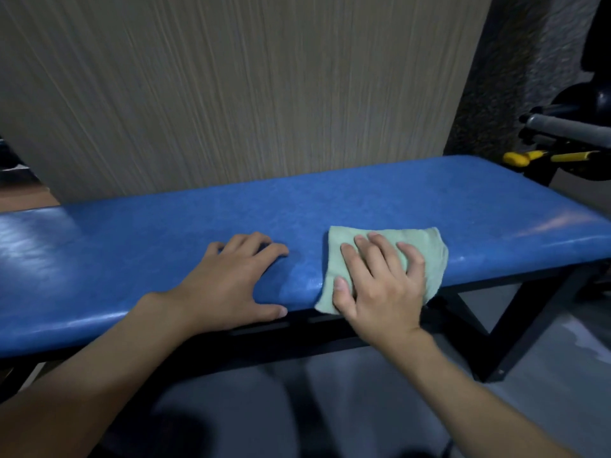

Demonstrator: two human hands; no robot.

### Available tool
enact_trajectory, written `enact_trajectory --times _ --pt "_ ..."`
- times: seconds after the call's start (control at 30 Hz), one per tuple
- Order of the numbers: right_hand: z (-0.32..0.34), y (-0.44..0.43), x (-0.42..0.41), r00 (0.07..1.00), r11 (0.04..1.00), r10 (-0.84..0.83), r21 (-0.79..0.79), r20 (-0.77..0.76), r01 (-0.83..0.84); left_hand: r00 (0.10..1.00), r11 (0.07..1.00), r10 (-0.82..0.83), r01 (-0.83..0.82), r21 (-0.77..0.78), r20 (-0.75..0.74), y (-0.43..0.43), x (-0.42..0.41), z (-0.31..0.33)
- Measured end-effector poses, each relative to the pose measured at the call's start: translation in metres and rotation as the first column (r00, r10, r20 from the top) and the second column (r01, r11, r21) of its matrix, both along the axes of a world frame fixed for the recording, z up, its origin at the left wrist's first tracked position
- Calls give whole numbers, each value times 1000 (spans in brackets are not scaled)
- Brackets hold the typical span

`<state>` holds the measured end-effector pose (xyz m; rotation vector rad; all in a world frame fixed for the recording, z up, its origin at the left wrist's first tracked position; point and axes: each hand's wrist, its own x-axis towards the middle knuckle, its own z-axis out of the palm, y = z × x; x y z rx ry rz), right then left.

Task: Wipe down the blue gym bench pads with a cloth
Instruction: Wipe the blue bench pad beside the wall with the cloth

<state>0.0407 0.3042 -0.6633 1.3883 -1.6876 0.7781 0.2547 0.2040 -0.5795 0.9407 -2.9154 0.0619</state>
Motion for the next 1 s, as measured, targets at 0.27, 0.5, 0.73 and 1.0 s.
enact_trajectory --times 0.27,0.5,0.73,1.0 --pt "0 29 -80 992 992 -114 -48 62 117 998 997 -69 68 46 6 17 -35 0" --pt "2 22 -47 994 997 -76 16 82 74 995 995 -96 96 -35 -3 24 -78 4" --pt "11 65 -151 984 984 -154 100 84 146 980 981 -196 195 24 27 36 -132 7" --pt "13 53 -124 881 946 -324 101 345 308 987 985 -64 86 -153 145 54 -184 4"
